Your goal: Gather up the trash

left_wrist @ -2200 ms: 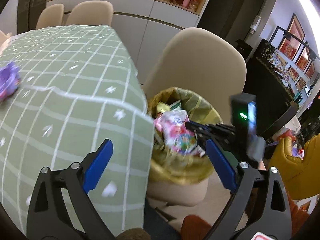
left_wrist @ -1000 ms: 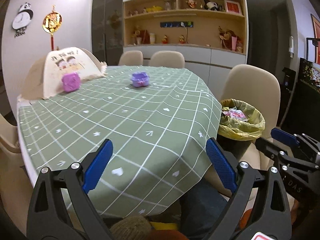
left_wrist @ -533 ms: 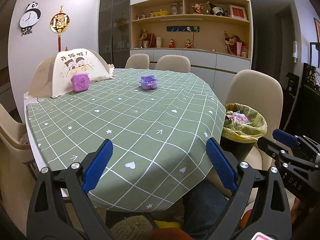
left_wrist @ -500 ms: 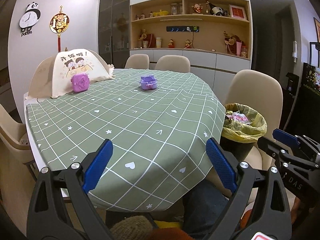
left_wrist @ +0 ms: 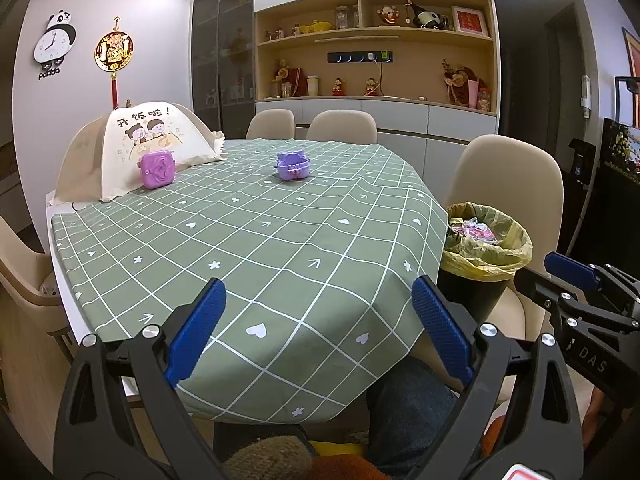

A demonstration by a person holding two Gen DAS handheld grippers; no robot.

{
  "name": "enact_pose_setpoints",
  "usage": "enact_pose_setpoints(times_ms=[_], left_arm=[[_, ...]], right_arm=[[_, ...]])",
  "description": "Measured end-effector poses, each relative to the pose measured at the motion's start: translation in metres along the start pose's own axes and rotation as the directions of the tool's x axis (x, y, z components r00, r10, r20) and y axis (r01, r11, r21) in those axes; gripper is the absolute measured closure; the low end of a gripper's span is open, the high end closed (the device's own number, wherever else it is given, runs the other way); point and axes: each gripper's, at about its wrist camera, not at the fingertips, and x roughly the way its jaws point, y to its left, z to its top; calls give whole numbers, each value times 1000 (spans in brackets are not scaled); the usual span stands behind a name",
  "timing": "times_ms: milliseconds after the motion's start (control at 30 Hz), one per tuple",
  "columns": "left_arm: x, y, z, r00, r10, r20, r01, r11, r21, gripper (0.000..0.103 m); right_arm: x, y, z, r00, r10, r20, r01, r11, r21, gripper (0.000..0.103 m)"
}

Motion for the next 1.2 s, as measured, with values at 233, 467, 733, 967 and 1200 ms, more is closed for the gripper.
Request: enact_pose_setpoints(times_ms=[233, 467, 733, 967, 1200], left_arm=[[0, -2, 0, 1000, -4, -3, 4, 1000, 9, 14], [0, -3, -1, 1000, -5, -3, 5, 1000, 10, 14], [2, -3, -1, 1000, -13, -10, 13, 1000, 12, 14], [3, -3, -1, 1000, -16, -13, 16, 1000, 13, 14], [4, -4, -2, 1000, -17, -12, 17, 1000, 14, 14]], right_arm=[[0, -1, 0, 1000, -2, 1, 2, 1000, 3, 55], [-2, 0, 1, 1000, -8, 8, 8, 1000, 9, 55], [-2, 1, 1, 1000, -8, 6, 8, 1000, 14, 55], [-1, 1, 1, 1000, -8, 6, 8, 1000, 17, 55], [-2, 1, 1, 1000, -9, 6, 8, 1000, 19, 55]])
